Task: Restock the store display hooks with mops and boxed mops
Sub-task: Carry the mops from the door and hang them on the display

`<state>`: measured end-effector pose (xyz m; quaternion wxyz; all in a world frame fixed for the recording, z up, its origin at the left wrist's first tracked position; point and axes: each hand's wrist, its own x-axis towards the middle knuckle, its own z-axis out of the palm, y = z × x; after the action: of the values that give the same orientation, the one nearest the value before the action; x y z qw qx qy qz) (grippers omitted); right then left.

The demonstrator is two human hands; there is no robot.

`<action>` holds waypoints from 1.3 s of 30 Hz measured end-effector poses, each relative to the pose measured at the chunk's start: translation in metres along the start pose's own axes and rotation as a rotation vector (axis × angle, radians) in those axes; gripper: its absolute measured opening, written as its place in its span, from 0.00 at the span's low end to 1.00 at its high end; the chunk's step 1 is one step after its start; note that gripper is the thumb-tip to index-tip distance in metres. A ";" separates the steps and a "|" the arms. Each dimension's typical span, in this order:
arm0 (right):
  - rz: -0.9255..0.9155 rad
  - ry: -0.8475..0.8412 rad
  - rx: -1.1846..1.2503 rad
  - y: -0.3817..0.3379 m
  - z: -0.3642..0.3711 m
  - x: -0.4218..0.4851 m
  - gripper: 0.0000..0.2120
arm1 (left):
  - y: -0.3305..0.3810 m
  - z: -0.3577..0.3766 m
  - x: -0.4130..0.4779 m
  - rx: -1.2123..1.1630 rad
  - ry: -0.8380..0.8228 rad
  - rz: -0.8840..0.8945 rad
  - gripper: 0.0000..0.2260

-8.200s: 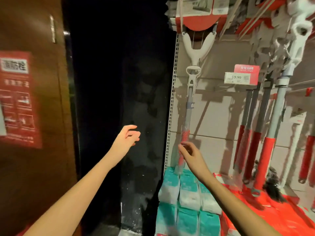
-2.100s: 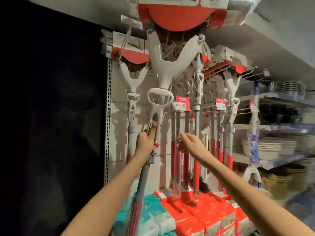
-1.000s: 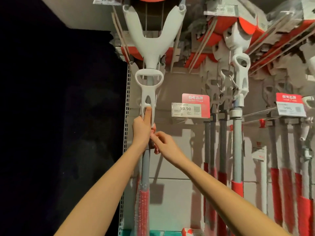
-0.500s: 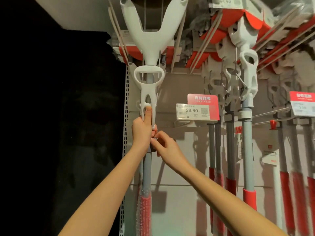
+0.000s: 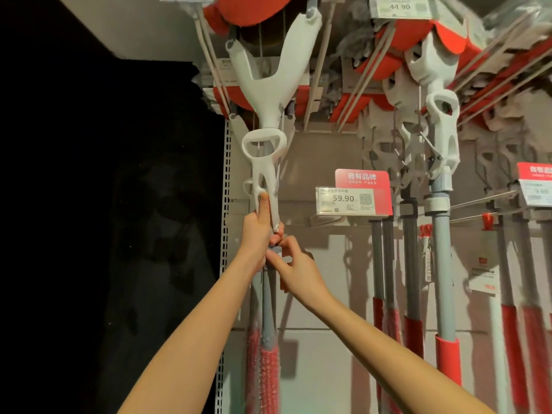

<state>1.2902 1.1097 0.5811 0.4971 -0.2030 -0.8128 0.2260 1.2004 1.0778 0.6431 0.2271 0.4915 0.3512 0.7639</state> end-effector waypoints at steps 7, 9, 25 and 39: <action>0.116 -0.013 0.044 0.024 -0.003 0.008 0.16 | -0.050 -0.021 0.024 0.098 0.105 -0.023 0.28; 0.157 -0.081 -0.004 0.032 0.004 0.009 0.17 | -0.057 -0.024 0.035 0.120 0.112 -0.026 0.28; 0.325 -0.171 -0.039 0.103 0.043 0.020 0.17 | -0.106 -0.047 0.088 0.220 0.139 -0.071 0.22; 0.400 -0.067 0.114 0.064 0.017 -0.080 0.14 | -0.105 -0.169 -0.079 0.459 0.103 -0.120 0.04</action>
<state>1.3158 1.1150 0.4806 0.4255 -0.3243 -0.7583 0.3726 1.0788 1.0385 0.4713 0.1360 0.4687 0.5551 0.6735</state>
